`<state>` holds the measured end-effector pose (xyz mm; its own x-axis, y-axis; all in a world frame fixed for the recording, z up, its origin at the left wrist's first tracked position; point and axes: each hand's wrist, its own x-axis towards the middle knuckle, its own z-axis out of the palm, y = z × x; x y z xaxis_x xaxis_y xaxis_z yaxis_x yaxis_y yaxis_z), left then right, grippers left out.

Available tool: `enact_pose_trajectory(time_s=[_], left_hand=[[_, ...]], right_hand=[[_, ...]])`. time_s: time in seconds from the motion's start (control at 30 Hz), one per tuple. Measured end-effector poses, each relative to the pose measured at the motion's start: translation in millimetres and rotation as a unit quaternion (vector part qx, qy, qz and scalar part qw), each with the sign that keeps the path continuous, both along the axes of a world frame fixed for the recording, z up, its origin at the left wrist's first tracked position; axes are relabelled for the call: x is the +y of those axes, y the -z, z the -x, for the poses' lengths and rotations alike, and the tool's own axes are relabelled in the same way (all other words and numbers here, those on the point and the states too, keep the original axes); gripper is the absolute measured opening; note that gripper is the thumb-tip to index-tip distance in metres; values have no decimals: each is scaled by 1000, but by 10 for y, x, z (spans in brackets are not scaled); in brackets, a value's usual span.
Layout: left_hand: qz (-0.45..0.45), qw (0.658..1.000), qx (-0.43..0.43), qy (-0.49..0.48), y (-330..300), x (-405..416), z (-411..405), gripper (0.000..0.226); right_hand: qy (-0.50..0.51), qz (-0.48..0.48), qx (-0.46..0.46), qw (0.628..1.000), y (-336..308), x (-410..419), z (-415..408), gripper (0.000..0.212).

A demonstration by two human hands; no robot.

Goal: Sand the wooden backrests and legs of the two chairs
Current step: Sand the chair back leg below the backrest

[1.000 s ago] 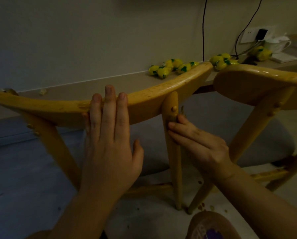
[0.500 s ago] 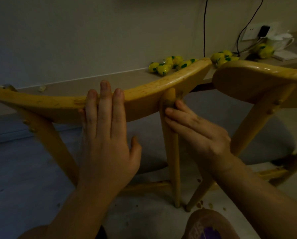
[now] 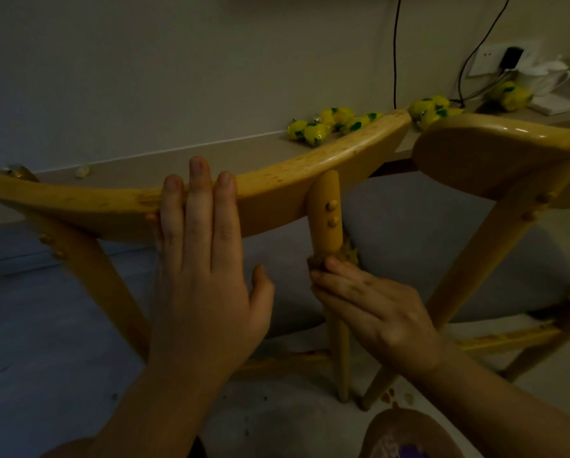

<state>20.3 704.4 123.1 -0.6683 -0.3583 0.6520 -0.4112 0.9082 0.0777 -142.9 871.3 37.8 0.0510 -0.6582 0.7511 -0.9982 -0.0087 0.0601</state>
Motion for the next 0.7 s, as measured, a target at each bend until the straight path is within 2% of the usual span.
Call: enact_pose_trajectory(time_s=[0.07,0.27,0.33,0.5,0.6,0.7], left_hand=[[-4,1000,-2,-1,-5,5,5,98],[-11,1000,2,0,-11,25,1,100],[-10,1000,3,1,-3,21,-3,102],[-13,1000,-4,0,-12,21,-12,104],[-16,1000,-2,1,-21,32,0,101],[-12,1000,7,2,-1,21,12,101]], right_hand=[[26,7,17,999,-21,-26,-81,21],[28,-77,-12,997,203,116,-244,26],[26,-61,-9,998,132,135,-207,25],[3,47,0,999,-268,-9,129,25],[-21,47,-38,998,-50,-29,185,24],[-52,-14,-89,995,345,131,164,24]])
